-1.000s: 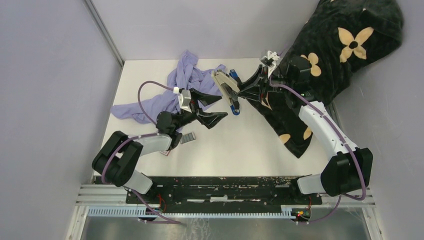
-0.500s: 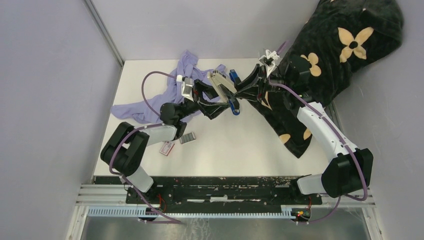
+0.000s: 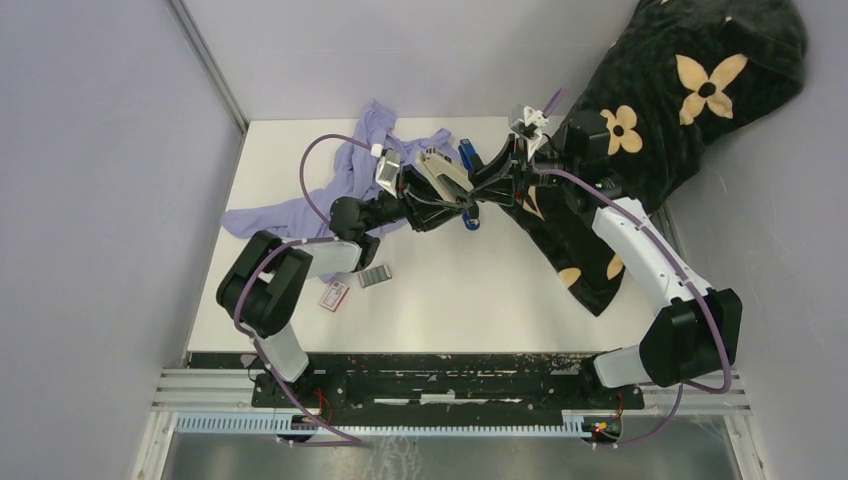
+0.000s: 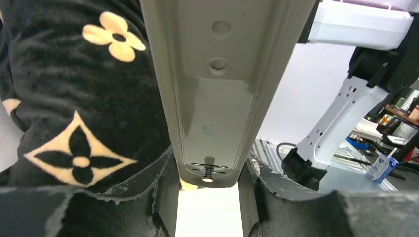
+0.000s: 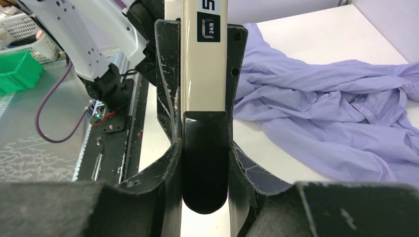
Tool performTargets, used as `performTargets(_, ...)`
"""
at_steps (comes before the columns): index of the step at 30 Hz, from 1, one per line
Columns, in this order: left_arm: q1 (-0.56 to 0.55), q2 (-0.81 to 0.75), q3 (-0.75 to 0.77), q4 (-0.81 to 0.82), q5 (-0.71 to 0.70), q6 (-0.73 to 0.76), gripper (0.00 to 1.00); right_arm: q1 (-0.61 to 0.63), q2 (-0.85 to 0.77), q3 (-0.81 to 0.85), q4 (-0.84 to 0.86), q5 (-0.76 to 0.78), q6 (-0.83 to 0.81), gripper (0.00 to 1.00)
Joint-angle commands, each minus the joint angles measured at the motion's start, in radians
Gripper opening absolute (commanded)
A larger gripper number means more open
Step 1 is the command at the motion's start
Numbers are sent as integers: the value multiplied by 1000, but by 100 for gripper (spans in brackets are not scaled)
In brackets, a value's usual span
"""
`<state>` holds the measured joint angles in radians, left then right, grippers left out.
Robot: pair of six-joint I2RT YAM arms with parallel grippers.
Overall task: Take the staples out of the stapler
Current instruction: Unload the staple at the center of the board.
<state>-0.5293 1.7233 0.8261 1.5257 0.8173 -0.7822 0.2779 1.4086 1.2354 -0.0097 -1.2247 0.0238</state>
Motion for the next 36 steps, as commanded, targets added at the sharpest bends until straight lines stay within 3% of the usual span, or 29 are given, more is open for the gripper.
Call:
performTargets(1, 33, 9, 40, 204, 48, -45, 7, -19, 18, 58, -78, -45, -187, 1)
performTargets(6, 66, 13, 2, 84, 121, 113, 3, -40, 70, 46, -280, 0, -478, 1)
performTargets(9, 82, 8, -17, -155, 165, 342, 3, -40, 112, 20, -370, 34, -706, 1)
performTargets(13, 100, 19, -7, -502, 184, 654, 3, -39, 238, 39, -434, 81, -880, 1)
performTargets(18, 135, 57, 26, -721, 168, 881, 3, -17, 417, 181, -694, 140, -1130, 1)
performTargets(27, 184, 85, 157, -1329, 81, 1306, 3, -19, 489, 200, -735, 313, -1214, 1)
performTargets(36, 189, 84, 200, -1358, 43, 1267, 3, -60, 469, 172, -729, 426, -1195, 1)
